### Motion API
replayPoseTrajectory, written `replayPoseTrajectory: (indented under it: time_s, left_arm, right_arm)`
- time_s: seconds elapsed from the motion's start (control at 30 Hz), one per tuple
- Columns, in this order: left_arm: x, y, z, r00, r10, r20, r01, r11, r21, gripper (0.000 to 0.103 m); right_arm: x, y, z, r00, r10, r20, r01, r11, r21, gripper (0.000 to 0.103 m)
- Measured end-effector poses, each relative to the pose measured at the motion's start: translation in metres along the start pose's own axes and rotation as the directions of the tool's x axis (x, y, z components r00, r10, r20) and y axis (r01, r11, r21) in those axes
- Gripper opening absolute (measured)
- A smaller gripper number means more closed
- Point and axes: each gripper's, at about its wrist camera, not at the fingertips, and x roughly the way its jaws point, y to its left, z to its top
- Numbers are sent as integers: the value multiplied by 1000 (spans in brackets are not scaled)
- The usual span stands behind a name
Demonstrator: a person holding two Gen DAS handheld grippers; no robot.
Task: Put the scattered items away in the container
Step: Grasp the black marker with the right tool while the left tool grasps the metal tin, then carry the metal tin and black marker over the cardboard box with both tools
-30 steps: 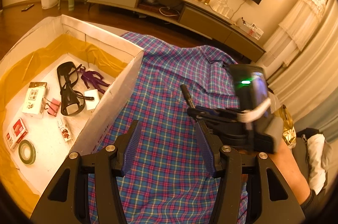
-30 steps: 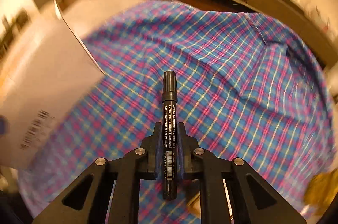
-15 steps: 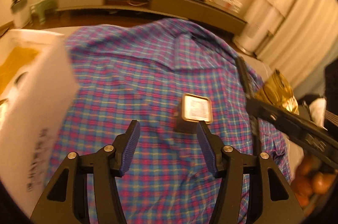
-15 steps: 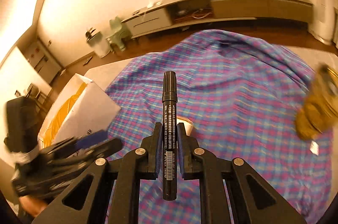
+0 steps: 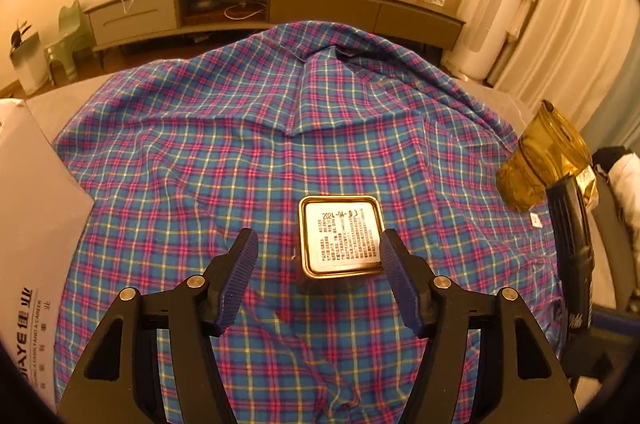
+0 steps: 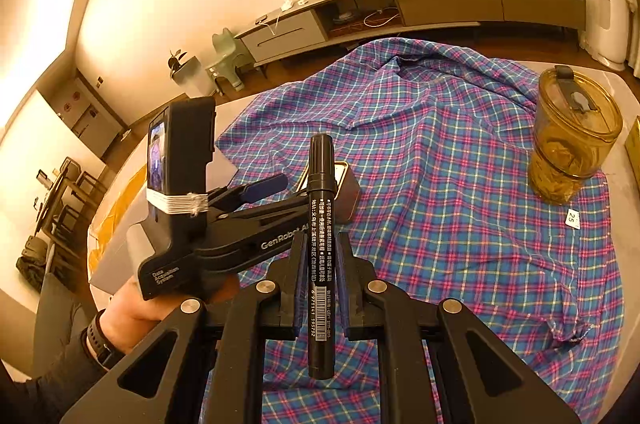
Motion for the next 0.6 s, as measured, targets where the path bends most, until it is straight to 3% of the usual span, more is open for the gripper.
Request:
replayPoseTrajectory:
  time_s: [0.27,0.4,0.47,0.6]
  left_arm:
    - [2,-6,5,999,-34,-9,34,999,-20,68]
    - [10,-10,3,999,-16,-33,15,1000,-14,68]
    - [17,-7,0,999,6,-49,-8,999,-33,68]
    - [26,0,-2,998,-27,-58,22,996,-82,66]
  right_arm:
    - [-1,1,-9,1000,8,5,-8,1000,30,14]
    - [-4,2,-14,1000,3,14,-4,999,43,14]
    - [-2,3,-15,1000,-5,13,5,999,38,14]
    - [1,5,-17,1000,-12,7,12,1000,29,14]
